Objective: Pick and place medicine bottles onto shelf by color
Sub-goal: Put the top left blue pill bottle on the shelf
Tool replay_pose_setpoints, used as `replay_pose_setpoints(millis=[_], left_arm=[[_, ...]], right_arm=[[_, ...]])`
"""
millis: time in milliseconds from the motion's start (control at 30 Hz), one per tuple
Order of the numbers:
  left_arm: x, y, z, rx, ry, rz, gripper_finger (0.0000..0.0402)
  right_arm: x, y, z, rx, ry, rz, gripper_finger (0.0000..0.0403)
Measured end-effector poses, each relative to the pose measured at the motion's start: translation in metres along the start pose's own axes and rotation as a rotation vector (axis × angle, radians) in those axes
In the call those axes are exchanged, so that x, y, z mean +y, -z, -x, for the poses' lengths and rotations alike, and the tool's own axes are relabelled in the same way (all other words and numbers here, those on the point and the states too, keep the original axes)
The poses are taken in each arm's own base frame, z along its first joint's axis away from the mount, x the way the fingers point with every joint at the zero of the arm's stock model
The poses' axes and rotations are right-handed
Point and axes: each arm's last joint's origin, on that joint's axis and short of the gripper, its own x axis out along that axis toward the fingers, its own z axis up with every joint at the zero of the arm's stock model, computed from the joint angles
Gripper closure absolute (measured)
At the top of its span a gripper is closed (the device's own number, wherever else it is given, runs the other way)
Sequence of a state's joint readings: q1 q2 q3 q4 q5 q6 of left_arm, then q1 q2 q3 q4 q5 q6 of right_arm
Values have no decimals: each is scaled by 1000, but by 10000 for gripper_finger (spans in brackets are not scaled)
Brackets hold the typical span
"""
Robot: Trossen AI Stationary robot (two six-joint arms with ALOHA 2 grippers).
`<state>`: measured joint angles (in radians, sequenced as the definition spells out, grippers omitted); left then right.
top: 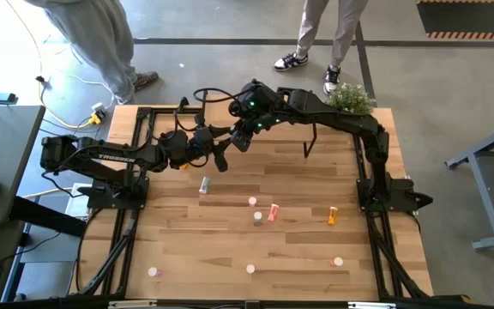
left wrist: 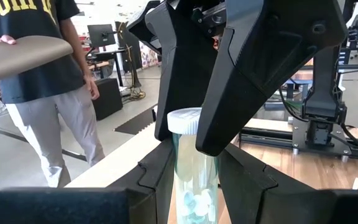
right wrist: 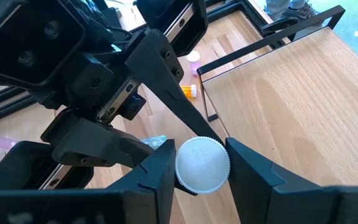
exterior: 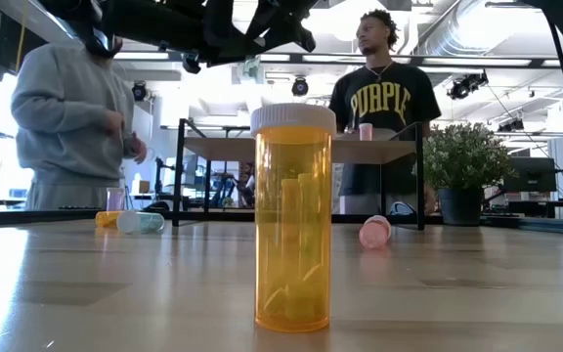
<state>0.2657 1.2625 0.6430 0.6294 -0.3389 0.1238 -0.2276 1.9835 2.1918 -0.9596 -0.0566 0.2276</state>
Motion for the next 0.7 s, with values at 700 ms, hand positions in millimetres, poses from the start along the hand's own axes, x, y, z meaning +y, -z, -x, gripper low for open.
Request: replay_pose_setpoints(millis=[700], left_arm=[[0, 2, 0, 25, -9, 14, 268]], right_arm=[[-1, 0, -1, 4, 2, -28, 288]])
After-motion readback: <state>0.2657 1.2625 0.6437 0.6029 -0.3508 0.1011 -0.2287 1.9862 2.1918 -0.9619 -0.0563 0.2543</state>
